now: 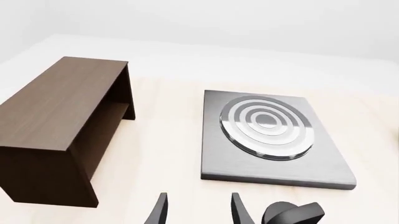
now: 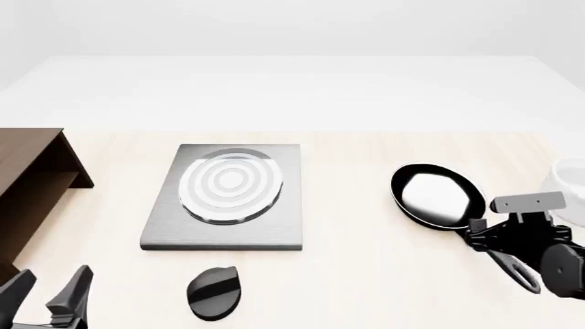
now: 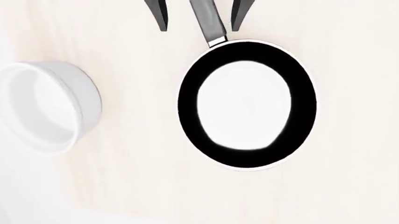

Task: Turn on the stove and put the frying pan on it.

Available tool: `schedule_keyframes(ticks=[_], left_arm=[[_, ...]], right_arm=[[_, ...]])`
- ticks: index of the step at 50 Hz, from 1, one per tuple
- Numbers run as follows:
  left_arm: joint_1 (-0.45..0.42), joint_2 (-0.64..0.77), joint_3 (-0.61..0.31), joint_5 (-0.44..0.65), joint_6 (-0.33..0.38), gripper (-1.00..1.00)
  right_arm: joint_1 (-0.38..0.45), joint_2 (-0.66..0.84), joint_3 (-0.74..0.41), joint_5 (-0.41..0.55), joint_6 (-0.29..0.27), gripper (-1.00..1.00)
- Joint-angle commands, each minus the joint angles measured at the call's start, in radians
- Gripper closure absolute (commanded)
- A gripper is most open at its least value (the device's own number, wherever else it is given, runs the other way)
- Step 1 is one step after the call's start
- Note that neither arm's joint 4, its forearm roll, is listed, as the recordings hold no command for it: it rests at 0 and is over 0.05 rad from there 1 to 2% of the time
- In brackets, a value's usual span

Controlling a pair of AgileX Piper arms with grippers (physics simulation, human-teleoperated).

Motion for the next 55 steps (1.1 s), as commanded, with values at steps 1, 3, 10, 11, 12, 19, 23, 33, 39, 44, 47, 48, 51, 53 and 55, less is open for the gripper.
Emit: schedule_keyframes(ticks=[1, 3, 10, 11, 12, 19, 23, 33, 39, 44, 47, 48, 51, 53, 55], left_arm=[[0.0, -0.01, 0.001, 0.01, -0.002, -1.0], [0.0, -0.01, 0.001, 0.01, -0.003, -1.0], [0.001, -0.012, 0.001, 0.01, -0.005, -1.0], [0.001, -0.013, 0.001, 0.01, -0.006, -1.0], [0.002, -0.013, 0.001, 0.01, -0.007, -1.0], [0.002, -0.015, 0.001, 0.01, -0.009, -1.0], [0.003, -0.015, 0.001, 0.009, -0.01, -1.0], [0.003, -0.016, 0.001, 0.007, -0.012, -1.0], [0.003, -0.016, 0.001, 0.007, -0.012, -1.0], [0.003, -0.016, 0.001, 0.006, -0.011, -1.0], [0.003, -0.016, 0.001, 0.006, -0.011, -1.0], [0.003, -0.016, 0.001, 0.006, -0.01, -1.0], [0.004, -0.016, 0.001, 0.006, -0.01, -1.0], [0.003, -0.016, 0.001, 0.006, -0.01, -1.0], [0.004, -0.016, 0.001, 0.006, -0.009, -1.0]], right_arm=[[-0.011, 0.085, 0.016, -0.068, -0.001, -1.0], [-0.015, 0.095, 0.019, -0.076, -0.003, -1.0], [-0.023, 0.113, 0.028, -0.092, -0.004, -1.0], [-0.024, 0.114, 0.029, -0.093, -0.003, -1.0], [-0.026, 0.117, 0.029, -0.095, -0.005, -1.0], [-0.026, 0.132, 0.031, -0.105, -0.007, -1.0], [-0.025, 0.151, 0.032, -0.119, -0.009, -1.0], [-0.022, 0.191, 0.037, -0.15, -0.011, -1.0], [-0.025, 0.214, 0.035, -0.163, -0.015, -1.0], [-0.029, 0.227, 0.036, -0.173, -0.017, -1.0], [-0.029, 0.233, 0.036, -0.177, -0.017, -1.0], [-0.028, 0.236, 0.036, -0.178, -0.016, -1.0], [-0.028, 0.242, 0.035, -0.183, -0.017, -1.0], [-0.029, 0.25, 0.034, -0.186, -0.017, -1.0], [-0.028, 0.254, 0.032, -0.188, -0.017, -1.0]])
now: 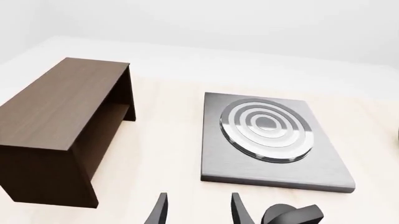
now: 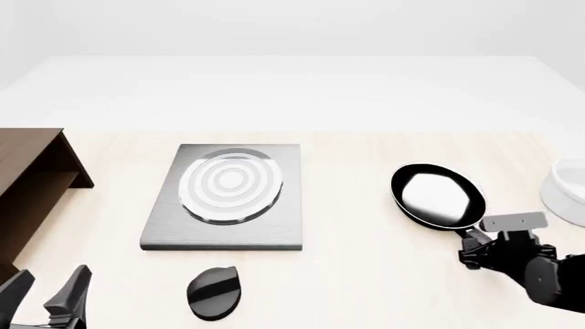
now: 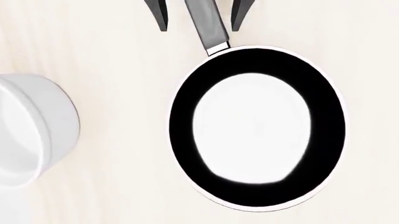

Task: Turn on the stove and put the frying pan on it.

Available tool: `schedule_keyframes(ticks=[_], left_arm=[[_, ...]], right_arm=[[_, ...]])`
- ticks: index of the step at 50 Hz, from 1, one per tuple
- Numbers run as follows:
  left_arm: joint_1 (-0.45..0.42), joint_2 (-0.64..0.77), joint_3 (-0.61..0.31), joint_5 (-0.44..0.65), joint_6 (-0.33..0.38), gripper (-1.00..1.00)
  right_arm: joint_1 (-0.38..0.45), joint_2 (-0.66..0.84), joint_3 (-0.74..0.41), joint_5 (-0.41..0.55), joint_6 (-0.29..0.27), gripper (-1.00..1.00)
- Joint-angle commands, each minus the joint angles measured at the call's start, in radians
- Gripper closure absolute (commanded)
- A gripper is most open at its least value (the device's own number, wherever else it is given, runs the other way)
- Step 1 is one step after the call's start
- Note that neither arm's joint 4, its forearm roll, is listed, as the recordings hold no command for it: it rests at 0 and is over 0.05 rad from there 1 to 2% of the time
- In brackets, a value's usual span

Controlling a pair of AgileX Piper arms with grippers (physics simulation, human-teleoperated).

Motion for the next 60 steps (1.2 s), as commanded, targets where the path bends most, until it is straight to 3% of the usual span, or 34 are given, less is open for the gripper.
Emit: schedule_keyframes(ticks=[1, 6, 7, 34, 42, 50, 60], left_arm=[[0.0, 0.0, 0.001, 0.003, 0.001, -1.0], [0.0, 0.0, 0.001, 0.002, 0.001, -1.0], [0.0, 0.0, 0.001, 0.003, 0.002, -1.0], [0.0, -0.001, 0.001, 0.0, 0.002, -1.0], [0.0, -0.001, 0.001, -0.001, -0.002, -1.0], [-0.001, -0.001, 0.001, -0.001, -0.006, -1.0], [-0.004, -0.001, 0.001, 0.0, -0.008, -1.0]], right_arm=[[-0.003, 0.031, -0.002, -0.018, 0.001, -1.0], [0.0, 0.026, 0.001, -0.019, 0.001, -1.0], [0.0, 0.022, 0.002, -0.018, 0.001, 1.0], [0.023, -0.271, 0.022, 0.164, -0.028, 1.0], [0.093, -0.378, -0.001, 0.272, -0.026, 1.0], [0.127, -0.397, -0.015, 0.306, -0.025, 1.0], [0.234, -0.373, -0.053, 0.333, 0.008, 1.0]])
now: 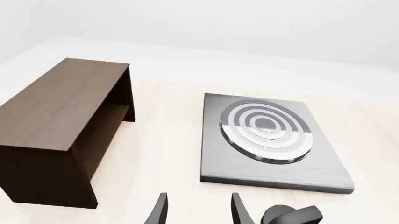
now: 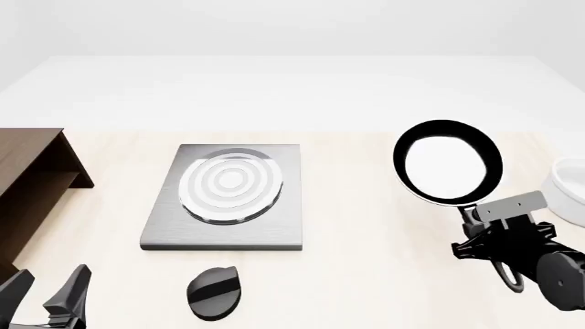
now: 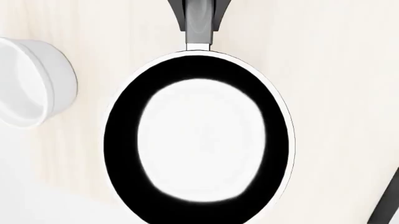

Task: Turn on the stove and put the frying pan on it.

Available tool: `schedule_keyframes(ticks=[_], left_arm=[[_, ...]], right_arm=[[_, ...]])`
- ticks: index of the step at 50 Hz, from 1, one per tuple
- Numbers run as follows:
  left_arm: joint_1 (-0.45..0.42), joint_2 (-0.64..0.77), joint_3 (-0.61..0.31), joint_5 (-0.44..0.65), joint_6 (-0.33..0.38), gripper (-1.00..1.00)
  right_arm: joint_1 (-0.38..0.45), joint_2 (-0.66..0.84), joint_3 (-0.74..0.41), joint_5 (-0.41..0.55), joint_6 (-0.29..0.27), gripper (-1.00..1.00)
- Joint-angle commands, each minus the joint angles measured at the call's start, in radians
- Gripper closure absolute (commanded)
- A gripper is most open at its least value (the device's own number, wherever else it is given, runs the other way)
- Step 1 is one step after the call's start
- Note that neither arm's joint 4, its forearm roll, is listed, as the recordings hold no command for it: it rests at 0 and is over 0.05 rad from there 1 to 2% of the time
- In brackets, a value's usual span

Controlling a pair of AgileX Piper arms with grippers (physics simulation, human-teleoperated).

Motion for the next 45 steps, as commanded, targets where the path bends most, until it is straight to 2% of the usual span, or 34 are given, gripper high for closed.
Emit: schedule_keyframes(ticks=[1, 14, 26, 45], left_arm=[[-0.003, 0.0, 0.001, 0.003, -0.004, -1.0], [-0.002, 0.0, 0.001, 0.004, -0.002, -1.0], [0.001, 0.0, 0.001, -0.001, 0.005, -1.0], [0.005, 0.0, 0.001, -0.001, -0.001, -1.0]], right_arm=[[0.104, -0.008, -0.057, 0.035, 0.036, 1.0], [0.273, 0.073, -0.177, 0.067, 0.097, 1.0], [0.385, 0.151, -0.285, 0.088, 0.143, 1.0], [0.521, 0.263, -0.458, 0.181, 0.152, 1.0]])
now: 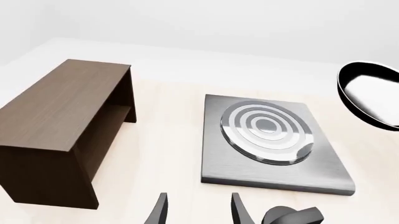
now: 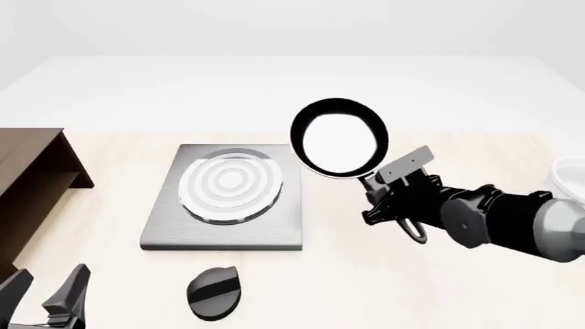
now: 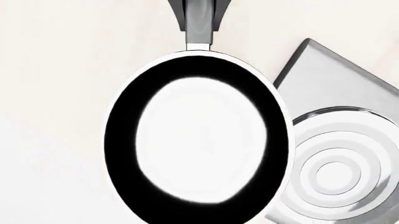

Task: Turn on the stove and put the frying pan on it.

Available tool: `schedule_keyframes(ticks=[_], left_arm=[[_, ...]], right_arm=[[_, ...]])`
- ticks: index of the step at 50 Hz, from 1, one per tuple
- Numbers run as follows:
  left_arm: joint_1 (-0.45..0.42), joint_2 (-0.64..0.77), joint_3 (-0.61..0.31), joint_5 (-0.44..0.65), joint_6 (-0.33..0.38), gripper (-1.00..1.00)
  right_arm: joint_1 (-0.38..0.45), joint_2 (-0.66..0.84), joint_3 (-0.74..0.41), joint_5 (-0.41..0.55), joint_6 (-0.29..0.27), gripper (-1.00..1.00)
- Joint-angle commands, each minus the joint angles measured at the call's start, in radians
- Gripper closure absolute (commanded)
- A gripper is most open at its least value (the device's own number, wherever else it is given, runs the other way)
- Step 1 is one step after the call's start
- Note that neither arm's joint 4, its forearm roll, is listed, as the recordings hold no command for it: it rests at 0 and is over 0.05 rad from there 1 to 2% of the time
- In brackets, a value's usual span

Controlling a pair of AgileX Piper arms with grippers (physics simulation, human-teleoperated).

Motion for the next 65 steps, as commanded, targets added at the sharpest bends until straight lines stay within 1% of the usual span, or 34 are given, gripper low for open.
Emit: schedule_keyframes(ticks=[1, 8, 13, 19, 20, 21, 26, 30, 31, 34, 35, 51, 52, 65], left_arm=[[0.001, 0.0, 0.001, 0.003, -0.003, -1.0], [0.0, 0.0, 0.001, 0.003, -0.007, -1.0], [0.002, 0.0, 0.001, 0.002, -0.012, -1.0], [0.001, 0.0, 0.001, 0.002, -0.013, -1.0], [0.003, 0.0, 0.001, 0.001, -0.02, -1.0], [0.003, 0.0, 0.001, 0.001, -0.021, -1.0], [0.004, 0.0, 0.001, 0.0, -0.026, -1.0], [0.004, 0.0, 0.001, 0.001, -0.027, -1.0], [0.004, 0.0, 0.001, 0.001, -0.028, -1.0], [0.004, 0.0, 0.001, 0.001, -0.028, -1.0], [0.005, 0.0, 0.001, 0.0, -0.031, -1.0], [0.01, 0.0, 0.001, 0.001, -0.037, -1.0], [0.006, -0.001, 0.001, -0.009, -0.029, -1.0], [0.005, -0.001, 0.001, -0.012, -0.051, -1.0]], right_arm=[[0.076, 0.049, -0.115, 0.05, 0.019, 1.0], [0.116, 0.08, -0.157, 0.079, 0.013, 1.0], [0.164, 0.122, -0.217, 0.115, 0.0, 1.0], [0.17, 0.127, -0.224, 0.118, -0.001, 1.0], [0.198, 0.152, -0.265, 0.141, -0.001, 1.0], [0.204, 0.16, -0.273, 0.145, -0.002, 1.0], [0.238, 0.184, -0.301, 0.159, 0.002, 1.0], [0.246, 0.193, -0.313, 0.163, 0.002, 1.0], [0.26, 0.203, -0.323, 0.166, 0.003, 1.0], [0.26, 0.203, -0.323, 0.166, 0.003, 1.0], [0.281, 0.228, -0.346, 0.173, 0.005, 1.0], [0.33, 0.304, -0.418, 0.192, 0.016, 1.0], [0.332, 0.311, -0.425, 0.194, 0.016, 1.0], [0.358, 0.369, -0.474, 0.207, 0.015, 1.0]])
